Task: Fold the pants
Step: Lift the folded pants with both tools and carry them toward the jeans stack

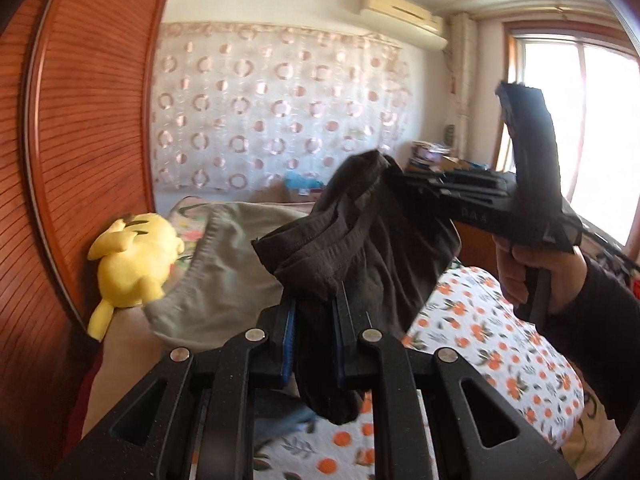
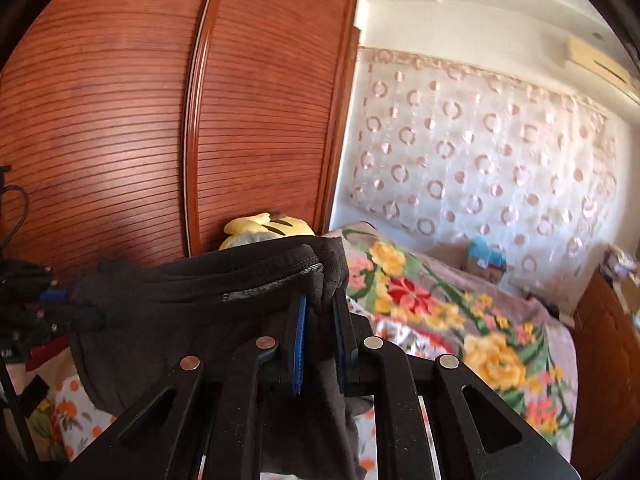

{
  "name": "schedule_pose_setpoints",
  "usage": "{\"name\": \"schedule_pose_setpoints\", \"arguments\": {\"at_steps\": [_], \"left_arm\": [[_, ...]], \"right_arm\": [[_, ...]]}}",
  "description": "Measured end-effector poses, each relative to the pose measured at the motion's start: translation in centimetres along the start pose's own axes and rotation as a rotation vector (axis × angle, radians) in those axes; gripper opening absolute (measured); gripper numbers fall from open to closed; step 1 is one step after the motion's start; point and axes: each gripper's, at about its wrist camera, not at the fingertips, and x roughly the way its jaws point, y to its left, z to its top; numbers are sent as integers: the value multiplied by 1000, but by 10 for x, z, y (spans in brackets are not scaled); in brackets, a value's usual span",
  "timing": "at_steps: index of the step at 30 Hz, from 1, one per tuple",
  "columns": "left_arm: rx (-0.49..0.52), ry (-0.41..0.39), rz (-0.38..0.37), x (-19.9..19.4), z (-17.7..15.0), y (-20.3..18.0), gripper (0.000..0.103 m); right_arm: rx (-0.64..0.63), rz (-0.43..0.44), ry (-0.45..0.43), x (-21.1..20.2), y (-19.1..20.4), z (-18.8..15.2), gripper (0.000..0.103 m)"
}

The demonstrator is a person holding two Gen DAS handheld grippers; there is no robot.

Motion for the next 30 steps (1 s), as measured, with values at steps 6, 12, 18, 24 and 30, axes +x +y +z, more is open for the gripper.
{"name": "schedule_pose_setpoints", "arguments": {"at_steps": [6,12,18,24,30], "left_arm": [[-59,19,49,22,1,36,16],[-125,41,81,37,-11,66,16],[-163,81,107,44,-23,84,16],[-129,74,124,34,-24,76,26],[-109,25,111,21,-15,65,46]], "right_arm": [[-115,25,34,71,7,25,12],[-124,65,57,131,15,45,12],[-106,119,70,145,13,47,17],[54,144,36,121,-25,46,28],[100,125,40,76,-50,16,28]]}}
